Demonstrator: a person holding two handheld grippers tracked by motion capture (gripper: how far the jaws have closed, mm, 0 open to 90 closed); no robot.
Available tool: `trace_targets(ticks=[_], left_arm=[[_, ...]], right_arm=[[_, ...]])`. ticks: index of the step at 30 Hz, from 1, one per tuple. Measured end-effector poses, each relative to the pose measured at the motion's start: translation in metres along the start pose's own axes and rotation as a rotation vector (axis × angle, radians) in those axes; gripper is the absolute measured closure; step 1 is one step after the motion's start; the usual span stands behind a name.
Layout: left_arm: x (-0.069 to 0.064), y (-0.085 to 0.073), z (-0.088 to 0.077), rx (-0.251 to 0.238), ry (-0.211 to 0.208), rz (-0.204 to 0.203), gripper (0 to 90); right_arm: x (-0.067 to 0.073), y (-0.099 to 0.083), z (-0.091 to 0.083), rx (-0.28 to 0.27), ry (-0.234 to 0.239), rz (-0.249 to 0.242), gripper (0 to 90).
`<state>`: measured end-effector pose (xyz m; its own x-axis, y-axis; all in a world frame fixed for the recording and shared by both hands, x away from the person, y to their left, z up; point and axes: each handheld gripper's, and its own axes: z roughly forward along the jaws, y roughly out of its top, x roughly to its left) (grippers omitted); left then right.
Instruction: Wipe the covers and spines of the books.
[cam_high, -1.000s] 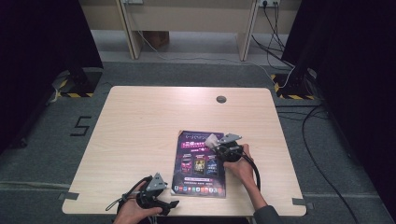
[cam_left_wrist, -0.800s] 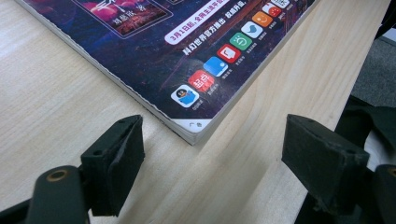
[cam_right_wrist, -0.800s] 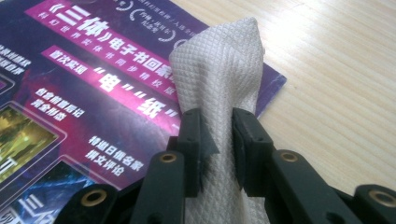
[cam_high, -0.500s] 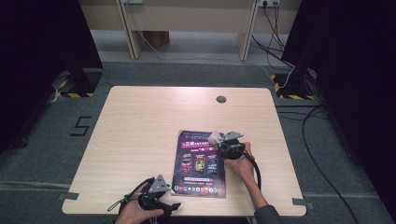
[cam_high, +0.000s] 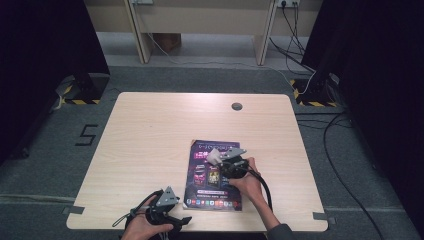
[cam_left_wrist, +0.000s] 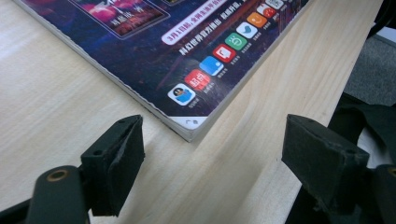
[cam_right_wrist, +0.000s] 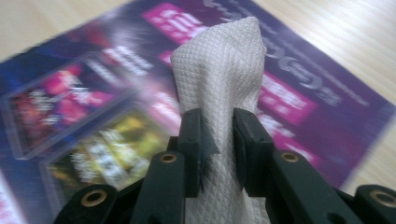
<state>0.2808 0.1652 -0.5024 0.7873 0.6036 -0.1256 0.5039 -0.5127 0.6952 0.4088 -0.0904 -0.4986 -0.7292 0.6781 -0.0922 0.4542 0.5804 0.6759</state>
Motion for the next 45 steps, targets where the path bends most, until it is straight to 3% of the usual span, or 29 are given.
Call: trace_targets(ticks=[9,12,23,26,31,38,45], left_arm=[[-0.003,-0.006,-0.003,0.010,0.001,0.005,20.2],[-0.003,-0.008,-0.003,0.018,0.005,0.003,20.2],[-0.004,-0.013,-0.007,0.023,0.010,-0.003,20.1],[-0.004,-0.014,-0.007,0.024,0.008,0.001,20.2],[-0.004,-0.014,-0.007,0.024,0.013,-0.001,20.1],[-0.004,-0.014,-0.007,0.025,0.013,0.002,20.0],[-0.004,-0.014,-0.008,0.023,0.012,0.003,20.0]], right_arm=[[0.042,0.012,0.006,-0.004,0.086,-0.096,74.4],[0.052,0.013,0.006,-0.002,0.108,-0.106,74.4],[0.073,0.010,0.001,-0.007,0.161,-0.156,73.9],[0.072,0.009,0.000,-0.010,0.176,-0.153,74.0],[0.061,0.003,-0.005,-0.004,0.151,-0.138,74.0],[0.031,-0.015,-0.019,0.003,0.086,-0.082,74.0],[-0.001,-0.030,-0.029,0.006,0.017,0.007,74.2]])
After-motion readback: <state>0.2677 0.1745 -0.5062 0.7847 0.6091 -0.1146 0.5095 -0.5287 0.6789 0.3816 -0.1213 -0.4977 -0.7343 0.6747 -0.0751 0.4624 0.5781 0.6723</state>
